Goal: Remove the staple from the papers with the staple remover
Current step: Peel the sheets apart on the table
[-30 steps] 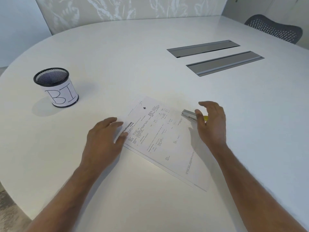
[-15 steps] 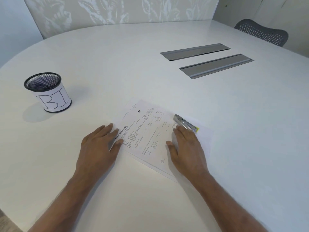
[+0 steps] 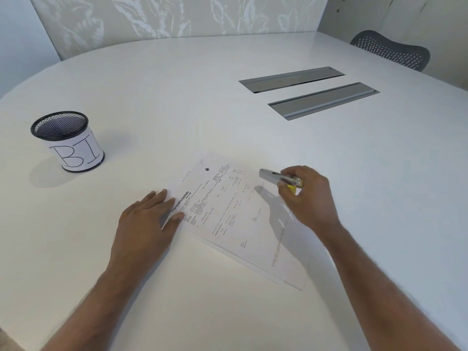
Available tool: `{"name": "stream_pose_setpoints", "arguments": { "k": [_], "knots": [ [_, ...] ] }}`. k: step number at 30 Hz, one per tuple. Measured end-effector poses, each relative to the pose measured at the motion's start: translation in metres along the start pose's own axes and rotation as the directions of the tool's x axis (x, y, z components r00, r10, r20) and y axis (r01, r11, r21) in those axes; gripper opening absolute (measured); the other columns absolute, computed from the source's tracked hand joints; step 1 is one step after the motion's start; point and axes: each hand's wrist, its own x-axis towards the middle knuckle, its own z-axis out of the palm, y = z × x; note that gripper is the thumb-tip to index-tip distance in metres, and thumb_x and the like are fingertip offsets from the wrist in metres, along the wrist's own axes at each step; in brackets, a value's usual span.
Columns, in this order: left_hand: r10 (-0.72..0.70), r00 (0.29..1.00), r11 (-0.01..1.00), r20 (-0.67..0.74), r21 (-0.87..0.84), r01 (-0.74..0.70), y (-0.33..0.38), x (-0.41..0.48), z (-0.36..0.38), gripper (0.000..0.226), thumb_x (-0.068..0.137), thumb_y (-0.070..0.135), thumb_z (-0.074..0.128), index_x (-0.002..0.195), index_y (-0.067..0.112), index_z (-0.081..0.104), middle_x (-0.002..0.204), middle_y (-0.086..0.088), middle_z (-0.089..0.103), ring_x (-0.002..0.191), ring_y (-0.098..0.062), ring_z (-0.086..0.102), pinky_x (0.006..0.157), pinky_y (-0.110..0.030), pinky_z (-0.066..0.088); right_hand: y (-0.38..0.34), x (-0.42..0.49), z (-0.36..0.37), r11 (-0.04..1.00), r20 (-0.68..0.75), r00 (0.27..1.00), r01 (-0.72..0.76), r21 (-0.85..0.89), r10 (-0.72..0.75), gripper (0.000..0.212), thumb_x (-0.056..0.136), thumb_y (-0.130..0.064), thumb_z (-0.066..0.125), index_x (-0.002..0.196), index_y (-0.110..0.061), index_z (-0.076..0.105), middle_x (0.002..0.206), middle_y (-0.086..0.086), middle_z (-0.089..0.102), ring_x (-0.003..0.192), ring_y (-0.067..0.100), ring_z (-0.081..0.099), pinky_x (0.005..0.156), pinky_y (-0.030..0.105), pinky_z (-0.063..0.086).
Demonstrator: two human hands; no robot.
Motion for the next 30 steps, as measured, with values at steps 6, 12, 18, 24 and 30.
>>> {"name": "stream_pose_setpoints", "arguments": {
  "k": [6,12,18,24,30],
  "knots": [
    [-0.025,1.000,1.000,0.006,-0.015,0.025,-0.001,-0.002,0.002,0.038,0.093,0.039,0.064,0.114,0.008,0.075,0.143,-0.002,0.060,0.138,-0.016,0.049,0.114,-0.032,0.026,0.000,0.010,-0.006,0.999,0.117,0.992,0.040,0.035,-0.044,0.008,0.080,-0.020,0.070,0.088,-0.021,0.072,0.086,-0.010,0.069,0.079,0.006,0.063,0.071,0.025,0.055],
    [-0.016,1.000,0.999,-0.001,-0.032,0.016,0.000,-0.002,0.001,0.031,0.092,0.038,0.066,0.102,0.011,0.078,0.140,0.000,0.062,0.135,-0.015,0.052,0.111,-0.027,0.023,0.004,0.014,-0.002,0.999,0.129,0.991,0.014,0.035,-0.018,0.010,0.081,-0.018,0.069,0.089,-0.018,0.074,0.085,-0.007,0.070,0.080,0.010,0.063,0.073,0.030,0.054],
    [-0.026,1.000,0.998,-0.006,-0.055,0.026,0.002,-0.004,-0.002,0.026,0.091,0.038,0.067,0.093,0.015,0.078,0.139,-0.001,0.063,0.135,-0.015,0.053,0.112,-0.029,0.025,0.014,0.033,-0.001,0.980,-0.006,0.991,-0.133,0.147,0.136,0.004,0.085,-0.027,0.071,0.083,-0.024,0.073,0.071,-0.017,0.066,0.062,-0.009,0.057,0.057,0.003,0.038],
    [-0.021,1.000,0.998,-0.001,-0.059,0.021,0.002,-0.005,-0.003,0.026,0.092,0.039,0.065,0.094,0.015,0.078,0.140,0.000,0.062,0.135,-0.014,0.052,0.113,-0.029,0.026,0.045,0.054,0.007,0.944,-0.072,0.943,-0.320,0.074,0.325,0.019,0.088,-0.023,0.068,0.105,-0.014,0.070,0.104,0.001,0.071,0.099,0.021,0.065,0.083,0.028,0.049],
    [-0.020,1.000,0.999,0.000,-0.042,0.020,0.003,-0.005,-0.004,0.026,0.092,0.039,0.066,0.092,0.016,0.077,0.139,0.001,0.063,0.135,-0.015,0.053,0.110,-0.028,0.026,0.055,0.041,0.013,0.948,0.014,0.948,-0.316,-0.030,0.317,0.028,0.089,-0.024,0.066,0.116,-0.018,0.066,0.116,-0.003,0.068,0.107,0.019,0.061,0.080,0.027,0.042]
  ]
}}
